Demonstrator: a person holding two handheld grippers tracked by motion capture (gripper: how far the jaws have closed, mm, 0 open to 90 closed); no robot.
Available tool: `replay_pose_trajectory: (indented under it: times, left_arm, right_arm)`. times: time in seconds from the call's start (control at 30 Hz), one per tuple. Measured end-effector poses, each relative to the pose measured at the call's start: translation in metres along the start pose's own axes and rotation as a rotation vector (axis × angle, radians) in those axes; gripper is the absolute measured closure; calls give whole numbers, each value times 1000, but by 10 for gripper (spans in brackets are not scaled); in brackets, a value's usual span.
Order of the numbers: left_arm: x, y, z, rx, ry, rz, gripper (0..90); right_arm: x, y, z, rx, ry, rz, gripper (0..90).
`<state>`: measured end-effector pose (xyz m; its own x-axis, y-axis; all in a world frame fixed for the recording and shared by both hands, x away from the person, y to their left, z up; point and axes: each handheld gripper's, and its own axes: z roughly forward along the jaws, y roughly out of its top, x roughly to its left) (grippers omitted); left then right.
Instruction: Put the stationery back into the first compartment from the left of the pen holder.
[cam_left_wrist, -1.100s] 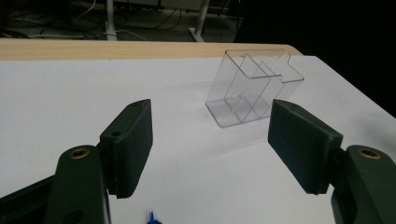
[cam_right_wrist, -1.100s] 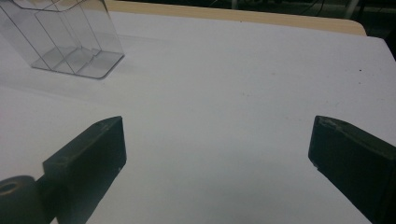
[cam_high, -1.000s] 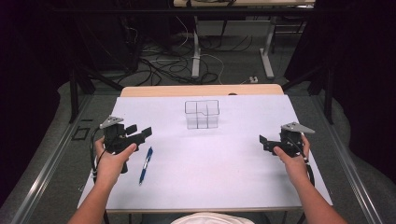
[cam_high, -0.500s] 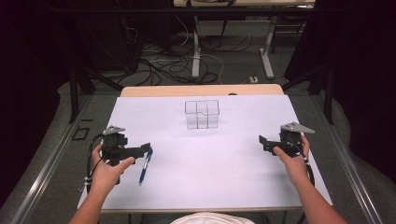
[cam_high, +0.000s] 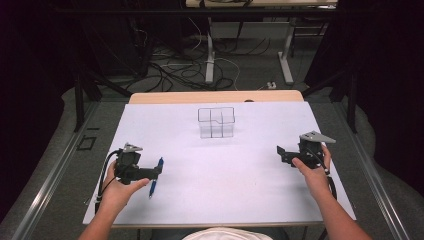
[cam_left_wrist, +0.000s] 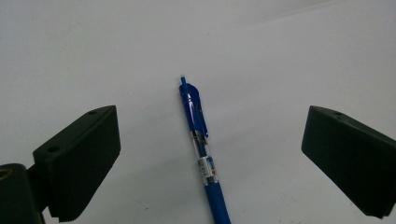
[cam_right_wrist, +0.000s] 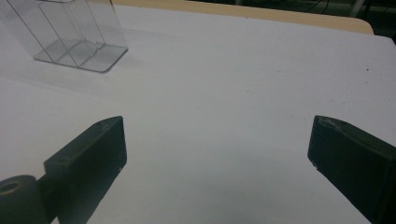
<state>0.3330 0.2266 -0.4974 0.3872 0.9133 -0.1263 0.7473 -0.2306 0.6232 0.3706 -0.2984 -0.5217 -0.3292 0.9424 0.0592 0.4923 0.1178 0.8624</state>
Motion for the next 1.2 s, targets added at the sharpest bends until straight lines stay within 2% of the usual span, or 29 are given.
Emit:
replay_pose_trajectory:
  times: [0.13,0.17,0.2,0.27,0.3,0.4,0.5,0.6,0.77,0.9,0.97,1.13,1.2]
  left_arm:
    - [1,-2,3,31,-2,-30,180]
    - [1,-2,4,40,-13,-34,203]
    - [1,-3,6,42,-7,-49,203]
    - [1,-4,8,65,-10,-53,287]
    - [1,-5,9,72,-12,-66,287]
    - [1,-8,13,98,-26,-77,394]
    - [2,-10,17,116,-27,-96,446]
    - [4,-12,20,132,-33,-138,477]
    - [8,-13,21,172,-47,-173,567]
    - [11,-14,24,188,-51,-217,635]
    - [12,-15,25,196,-60,-229,644]
    - [12,-15,28,204,-50,-252,675]
    - [12,-15,30,218,-54,-248,685]
  right_arm:
    - [0,0,0,7,-2,2,43]
    - [-1,-1,1,5,0,-5,43]
    - [-1,-1,1,5,0,-5,43]
    - [-1,-1,1,7,-2,-4,43]
    - [-1,-1,1,7,-2,-4,43]
    - [0,-1,1,10,0,-8,43]
    - [0,-1,2,13,4,-3,43]
    - [0,-1,2,16,4,-4,43]
    - [-1,-2,2,18,4,-11,44]
    - [0,-2,2,19,5,-14,46]
    - [0,-2,2,17,3,-14,46]
    - [1,-2,3,20,3,-9,46]
    - [1,-2,3,20,4,-12,46]
